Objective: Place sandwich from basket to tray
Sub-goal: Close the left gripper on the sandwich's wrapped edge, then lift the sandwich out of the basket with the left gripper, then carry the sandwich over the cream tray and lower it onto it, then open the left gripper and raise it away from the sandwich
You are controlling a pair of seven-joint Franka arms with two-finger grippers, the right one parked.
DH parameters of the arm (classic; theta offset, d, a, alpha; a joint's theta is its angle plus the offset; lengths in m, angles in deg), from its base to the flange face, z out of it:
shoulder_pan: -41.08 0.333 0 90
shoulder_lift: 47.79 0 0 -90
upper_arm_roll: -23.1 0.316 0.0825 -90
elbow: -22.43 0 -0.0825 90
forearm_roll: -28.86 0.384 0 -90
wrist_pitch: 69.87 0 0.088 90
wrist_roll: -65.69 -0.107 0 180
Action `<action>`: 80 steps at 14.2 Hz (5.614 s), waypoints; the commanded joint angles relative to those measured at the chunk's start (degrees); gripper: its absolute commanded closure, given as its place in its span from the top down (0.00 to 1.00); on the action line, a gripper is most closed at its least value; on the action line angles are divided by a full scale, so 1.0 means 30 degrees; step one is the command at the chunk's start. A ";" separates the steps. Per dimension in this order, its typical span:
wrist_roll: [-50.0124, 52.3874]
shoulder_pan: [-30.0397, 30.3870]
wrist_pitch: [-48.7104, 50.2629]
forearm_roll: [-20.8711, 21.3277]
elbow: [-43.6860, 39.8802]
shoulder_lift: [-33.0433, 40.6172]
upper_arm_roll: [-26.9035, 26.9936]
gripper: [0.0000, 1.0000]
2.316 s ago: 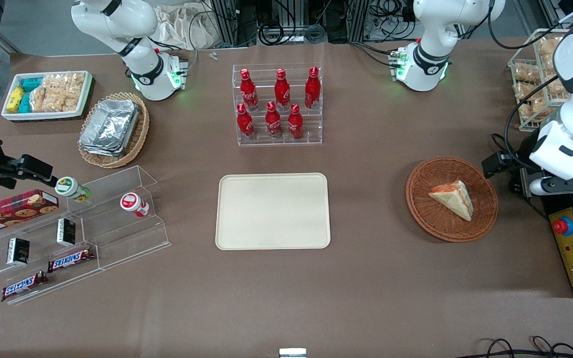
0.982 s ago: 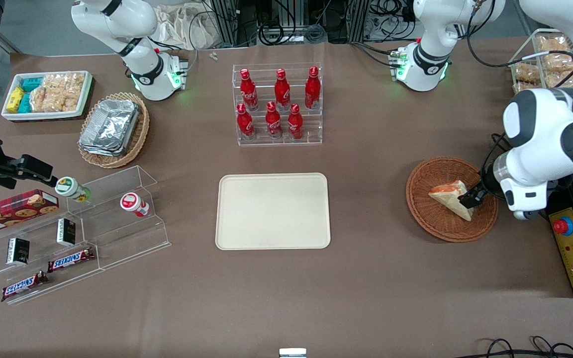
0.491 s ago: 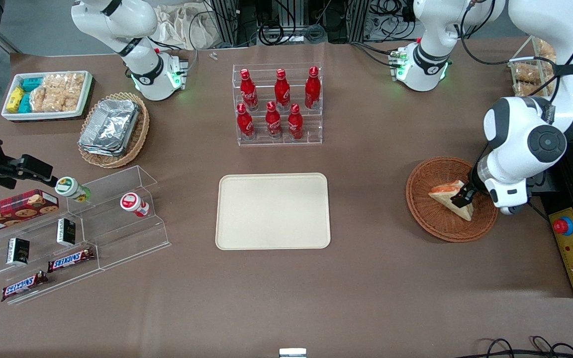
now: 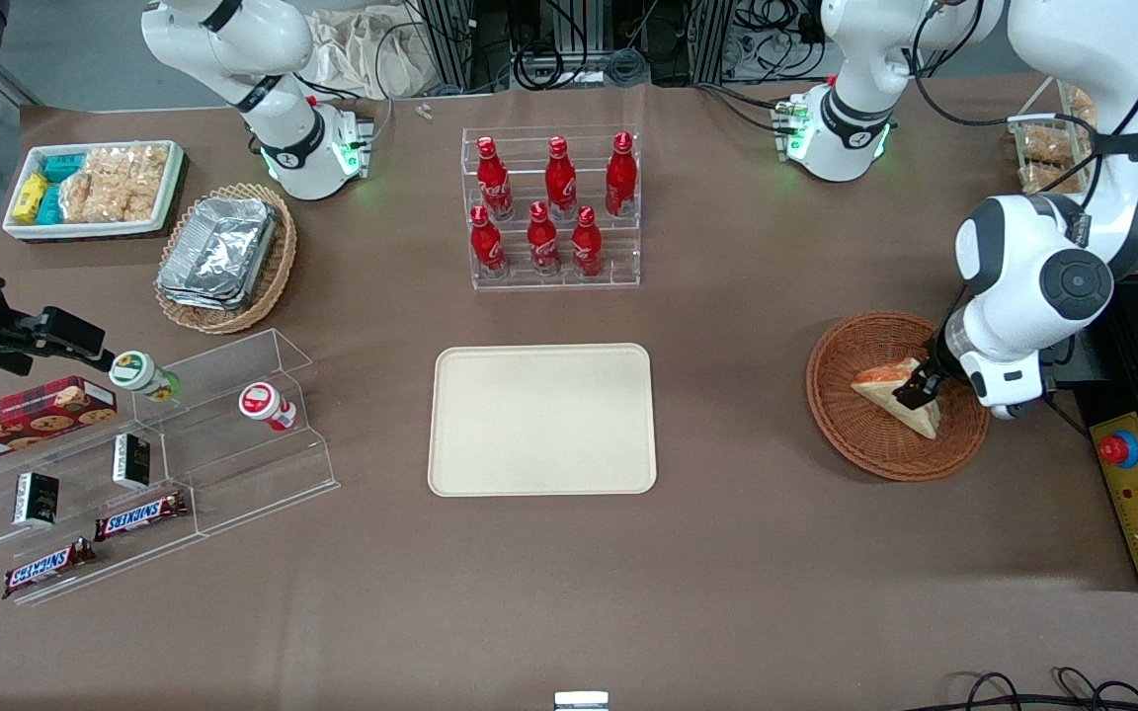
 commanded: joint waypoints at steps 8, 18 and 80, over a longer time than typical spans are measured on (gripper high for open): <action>0.0705 0.0255 -0.3160 0.0061 0.1432 -0.1015 -0.0031 0.99; 0.0119 0.0314 -0.3428 0.0324 0.1199 -0.1341 -0.0119 0.00; -0.5212 -0.3355 0.7845 0.0851 -1.6703 -0.7236 -0.5392 1.00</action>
